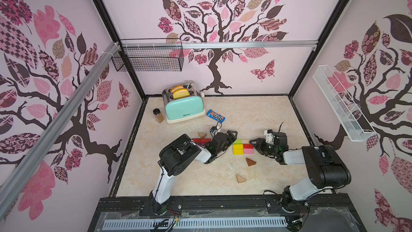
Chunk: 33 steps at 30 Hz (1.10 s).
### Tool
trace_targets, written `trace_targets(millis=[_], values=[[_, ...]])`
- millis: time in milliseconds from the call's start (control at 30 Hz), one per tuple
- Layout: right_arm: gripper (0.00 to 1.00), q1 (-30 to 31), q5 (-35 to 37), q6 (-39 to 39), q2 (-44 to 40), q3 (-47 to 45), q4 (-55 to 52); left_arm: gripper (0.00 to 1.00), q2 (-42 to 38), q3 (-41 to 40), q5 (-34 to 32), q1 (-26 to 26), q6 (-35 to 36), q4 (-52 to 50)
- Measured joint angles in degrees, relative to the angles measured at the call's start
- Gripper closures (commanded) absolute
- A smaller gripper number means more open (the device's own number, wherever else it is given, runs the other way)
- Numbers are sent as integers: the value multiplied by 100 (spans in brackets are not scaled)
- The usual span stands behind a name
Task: Assemble a piece of candy with building blocks
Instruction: Assemble the building blocks at the center of the board.
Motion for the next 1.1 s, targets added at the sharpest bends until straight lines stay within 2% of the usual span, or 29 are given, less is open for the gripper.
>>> trace_targets(millis=[433, 667, 867, 1100], values=[[55, 35, -35, -74, -24, 0, -74, 14, 2, 0, 2, 0, -2, 2], [51, 37, 127, -258, -389, 4, -625, 13, 2, -13, -11, -7, 9, 22], [47, 37, 531, -820, -1392, 354, -1943, 13, -275, -101, 153, 13, 387, -424], [46, 52, 802, -1399, -3086, 726, -3711, 12, -1537, -837, 575, -4, 1207, -1923]])
